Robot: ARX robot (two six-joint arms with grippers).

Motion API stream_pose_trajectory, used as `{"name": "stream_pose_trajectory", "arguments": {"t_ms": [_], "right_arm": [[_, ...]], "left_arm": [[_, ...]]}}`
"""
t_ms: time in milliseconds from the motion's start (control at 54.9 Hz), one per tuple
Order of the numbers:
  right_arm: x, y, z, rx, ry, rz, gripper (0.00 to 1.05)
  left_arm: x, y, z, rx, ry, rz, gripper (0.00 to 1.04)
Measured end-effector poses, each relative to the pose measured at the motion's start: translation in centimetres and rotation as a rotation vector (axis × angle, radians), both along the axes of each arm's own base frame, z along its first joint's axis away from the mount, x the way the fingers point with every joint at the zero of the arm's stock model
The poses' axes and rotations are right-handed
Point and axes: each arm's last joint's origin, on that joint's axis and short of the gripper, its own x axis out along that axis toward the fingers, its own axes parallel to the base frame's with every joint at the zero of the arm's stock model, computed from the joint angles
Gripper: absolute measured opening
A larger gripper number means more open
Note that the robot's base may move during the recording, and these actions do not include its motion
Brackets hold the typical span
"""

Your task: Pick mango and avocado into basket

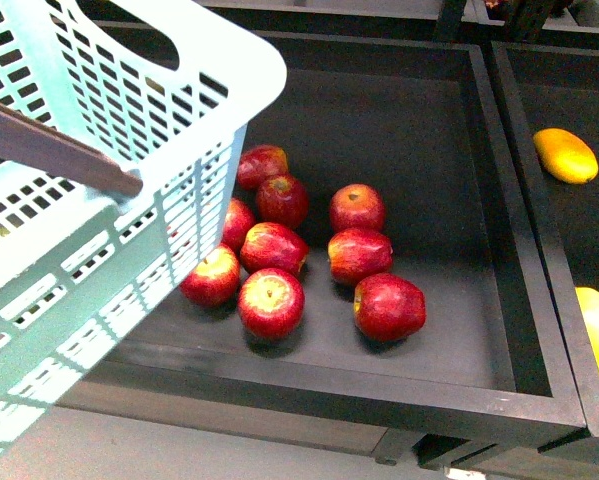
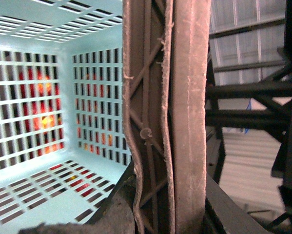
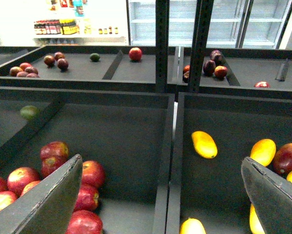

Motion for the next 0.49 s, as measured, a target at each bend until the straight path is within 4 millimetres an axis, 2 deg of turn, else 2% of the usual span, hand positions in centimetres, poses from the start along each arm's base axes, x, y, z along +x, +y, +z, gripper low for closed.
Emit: {"name": "stream_pose_trajectory", "arguments": {"t_ms": [91,146,237,382,492], "right_arm": [[0.0,0.0,0.0,0.0,0.0,-0.003,0.96],[0.0,0.0,0.0,0.0,0.0,-0.003,0.96],[0.0,0.0,0.0,0.0,0.0,-0.003,0.96],[0.0,0.0,0.0,0.0,0.0,-0.003,0.96],[0.0,0.0,0.0,0.0,0.0,-0.003,0.96]], "left_arm": [[2.6,-2.3,0.6,0.062,-0.03,-0.038,0.19],[3.4,-3.3,0.9,0.067,-0.036,-0.063,0.19],[4.9,-6.1,1.1,0.065,-0.032,-0.158,0.19],[6.0,-10.6,0.7,0.064,-0.005,-0.297,0.19],[6.1,-13.5,0.8,0.06,-0.003,-0.375,0.19]]}}
